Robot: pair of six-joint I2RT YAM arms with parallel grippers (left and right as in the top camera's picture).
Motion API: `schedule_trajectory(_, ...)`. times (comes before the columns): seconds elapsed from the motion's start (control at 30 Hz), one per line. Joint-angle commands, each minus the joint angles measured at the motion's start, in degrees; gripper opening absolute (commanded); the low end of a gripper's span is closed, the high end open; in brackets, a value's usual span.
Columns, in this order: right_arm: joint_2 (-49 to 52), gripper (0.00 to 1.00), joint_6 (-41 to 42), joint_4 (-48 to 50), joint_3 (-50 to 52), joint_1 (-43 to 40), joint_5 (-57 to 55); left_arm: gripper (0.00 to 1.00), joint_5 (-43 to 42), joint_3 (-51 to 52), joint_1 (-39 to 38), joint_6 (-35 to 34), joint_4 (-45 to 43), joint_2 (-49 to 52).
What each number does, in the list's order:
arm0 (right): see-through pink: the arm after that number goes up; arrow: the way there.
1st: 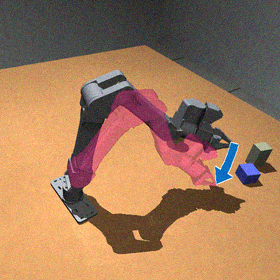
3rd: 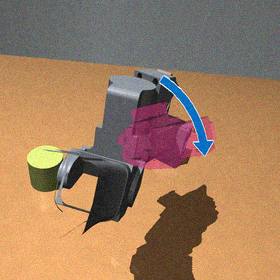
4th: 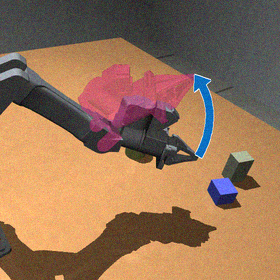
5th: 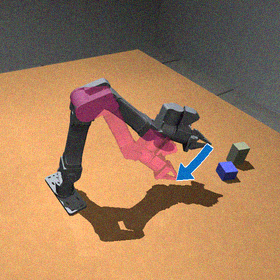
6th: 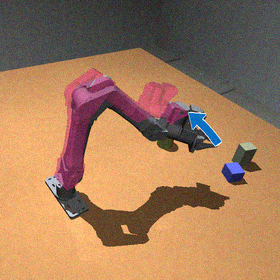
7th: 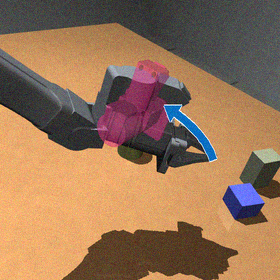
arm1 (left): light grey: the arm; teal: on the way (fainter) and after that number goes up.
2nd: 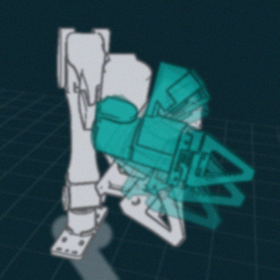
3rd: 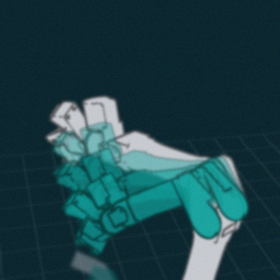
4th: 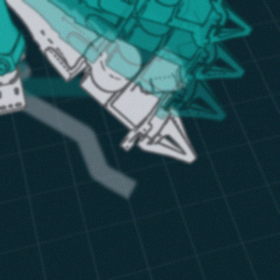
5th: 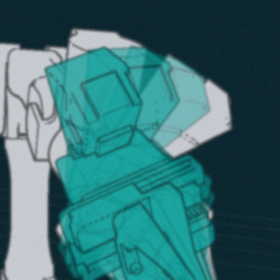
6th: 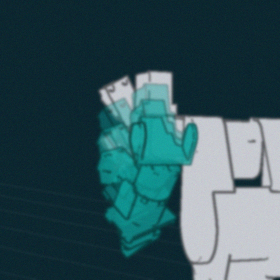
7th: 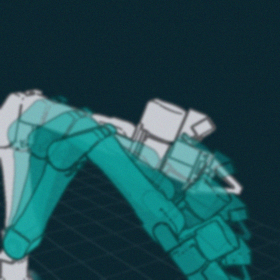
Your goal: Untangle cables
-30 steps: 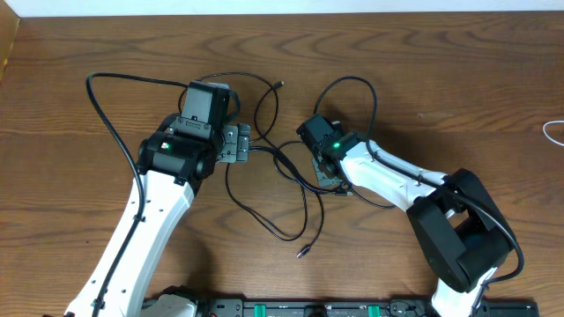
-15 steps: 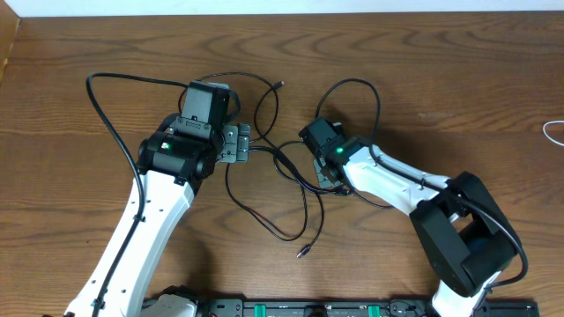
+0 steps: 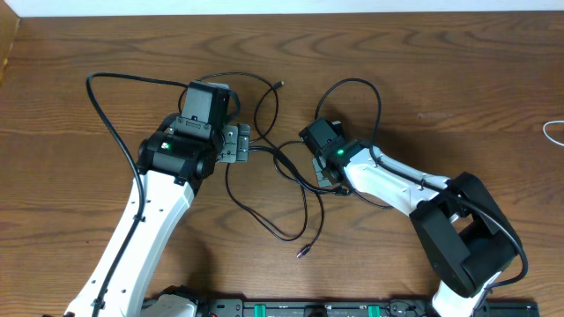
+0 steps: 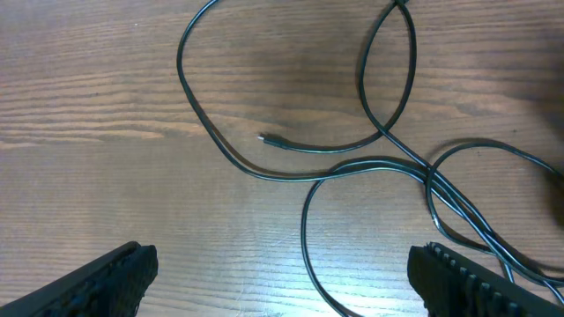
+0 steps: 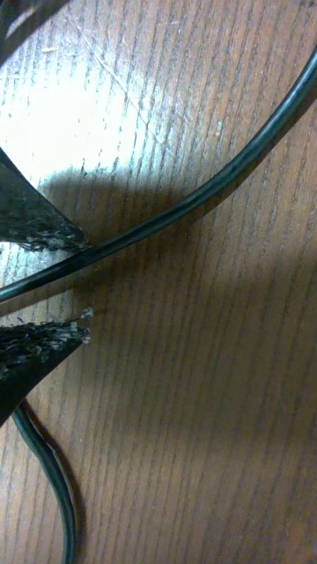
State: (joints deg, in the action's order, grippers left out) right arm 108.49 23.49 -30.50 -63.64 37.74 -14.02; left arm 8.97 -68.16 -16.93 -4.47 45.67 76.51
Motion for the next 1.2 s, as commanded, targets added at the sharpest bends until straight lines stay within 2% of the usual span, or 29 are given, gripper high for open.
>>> schedule_trajectory(0.0, 0.7, 0.27, 0.3, 0.1, 1.3, 0.2, -0.2, 0.96, 0.7, -0.4, 0.2, -0.3, 0.1, 0.7)
schedule_trajectory(0.5, 1.3, 0.27, 0.3, 0.5, 1.6, 0.2, -0.2, 0.96, 0.7, -0.4, 0.2, -0.3, 0.1, 0.7)
schedule_trajectory(0.73, 1.6, 0.19, 0.3, 1.6, 2.8, 0.2, -0.2, 0.96, 0.7, -0.4, 0.2, -0.3, 0.1, 0.7)
schedule_trajectory(1.03, 1.6, 0.18, 0.3, 2.9, 5.2, 0.2, -0.2, 0.96, 0.7, -0.4, 0.2, -0.3, 0.1, 0.7)
schedule_trajectory(1.17, 1.6, 0.14, 0.3, 3.0, 5.2, 0.2, -0.2, 0.96, 0.7, -0.4, 0.2, -0.3, 0.2, 0.7)
